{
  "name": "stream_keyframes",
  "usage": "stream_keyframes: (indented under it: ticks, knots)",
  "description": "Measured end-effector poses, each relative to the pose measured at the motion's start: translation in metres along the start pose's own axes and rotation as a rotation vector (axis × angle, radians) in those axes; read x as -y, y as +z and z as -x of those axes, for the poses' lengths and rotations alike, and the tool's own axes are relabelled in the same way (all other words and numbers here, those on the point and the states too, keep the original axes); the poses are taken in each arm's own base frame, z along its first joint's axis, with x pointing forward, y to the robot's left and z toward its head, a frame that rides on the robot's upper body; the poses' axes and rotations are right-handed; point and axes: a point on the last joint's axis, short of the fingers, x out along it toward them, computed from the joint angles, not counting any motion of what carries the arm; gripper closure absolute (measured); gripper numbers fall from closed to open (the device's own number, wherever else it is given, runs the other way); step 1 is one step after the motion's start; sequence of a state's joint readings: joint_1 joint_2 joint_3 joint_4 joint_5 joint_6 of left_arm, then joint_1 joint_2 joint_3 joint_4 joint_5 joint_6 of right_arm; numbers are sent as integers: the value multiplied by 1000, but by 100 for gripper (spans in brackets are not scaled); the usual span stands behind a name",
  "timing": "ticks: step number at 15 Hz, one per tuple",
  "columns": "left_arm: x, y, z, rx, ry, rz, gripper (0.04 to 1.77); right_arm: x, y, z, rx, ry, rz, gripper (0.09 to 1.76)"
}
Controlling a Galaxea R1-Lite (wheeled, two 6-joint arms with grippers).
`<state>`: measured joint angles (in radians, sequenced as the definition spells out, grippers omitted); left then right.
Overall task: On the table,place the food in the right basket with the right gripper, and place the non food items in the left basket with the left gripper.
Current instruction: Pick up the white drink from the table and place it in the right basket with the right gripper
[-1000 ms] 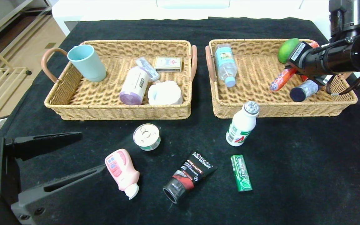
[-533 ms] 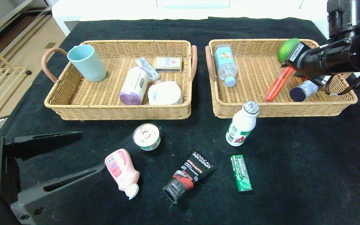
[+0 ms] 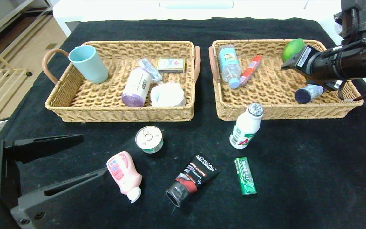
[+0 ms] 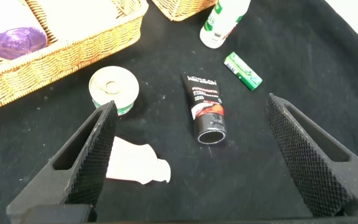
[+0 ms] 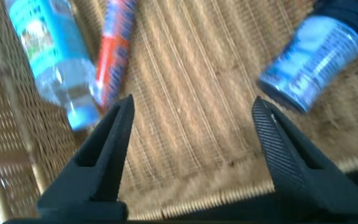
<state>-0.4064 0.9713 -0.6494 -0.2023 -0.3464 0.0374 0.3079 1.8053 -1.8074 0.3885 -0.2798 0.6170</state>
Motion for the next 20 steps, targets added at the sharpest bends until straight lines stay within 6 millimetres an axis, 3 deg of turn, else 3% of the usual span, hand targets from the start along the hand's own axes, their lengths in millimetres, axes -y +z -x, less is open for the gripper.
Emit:
stream_keyframes:
  ticks: [4,14,17,20]
  knots:
    - [0,0,1,2,0,-11,9,17,-22,31,-72,-15,116,32]
    - [1,1,2,8,0,-14,9,64,-95,136,-239,146,408,19]
    - [1,1,2,5,-1,-17,9,67,-108,151,-240,223,439,17]
    - [1,-1,0,-3,-4,-15,9,61,-121,154,-249,302,487,16]
